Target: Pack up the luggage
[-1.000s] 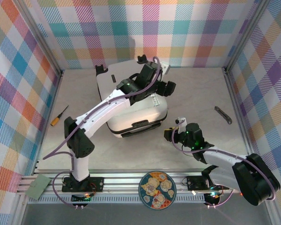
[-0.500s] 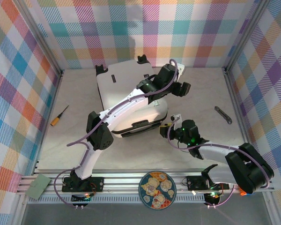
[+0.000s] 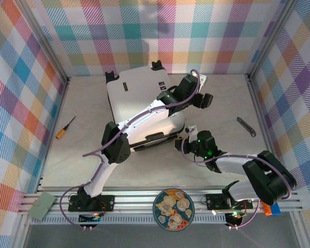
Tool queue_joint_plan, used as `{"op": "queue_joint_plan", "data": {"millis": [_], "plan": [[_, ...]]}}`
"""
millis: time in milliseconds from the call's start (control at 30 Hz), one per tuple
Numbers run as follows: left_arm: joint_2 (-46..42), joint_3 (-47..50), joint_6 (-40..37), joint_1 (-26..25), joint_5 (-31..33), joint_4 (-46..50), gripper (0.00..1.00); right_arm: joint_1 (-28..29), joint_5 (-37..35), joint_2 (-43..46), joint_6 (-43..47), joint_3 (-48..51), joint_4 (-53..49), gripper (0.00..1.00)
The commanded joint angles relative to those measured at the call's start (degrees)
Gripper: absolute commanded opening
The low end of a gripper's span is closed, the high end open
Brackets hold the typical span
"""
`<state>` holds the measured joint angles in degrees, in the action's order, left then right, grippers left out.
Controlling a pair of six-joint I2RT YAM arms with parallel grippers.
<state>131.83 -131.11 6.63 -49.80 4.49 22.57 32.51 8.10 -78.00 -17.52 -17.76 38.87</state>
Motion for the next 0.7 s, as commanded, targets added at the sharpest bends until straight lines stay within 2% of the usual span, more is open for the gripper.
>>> {"op": "queue_joint_plan", "data": {"millis": [0,367,667], "plan": [[1.00,-2.05,0.66,-0.74,-0.75,-2.99,0.86,0.52,0.09,-1.13,0.57,-1.57,3.12,0.32],[4.25,-2.05,1.70,-0.74,-1.12,-9.23,0.86,0.53,-0.80,-0.23,1.17,-1.45,2.08,0.08],[5.16,-1.91,2.74,-0.78,3.00,-7.11,0.84,0.53,-3.06,1.36,1.09,-0.48,1.54,0.00]]}}
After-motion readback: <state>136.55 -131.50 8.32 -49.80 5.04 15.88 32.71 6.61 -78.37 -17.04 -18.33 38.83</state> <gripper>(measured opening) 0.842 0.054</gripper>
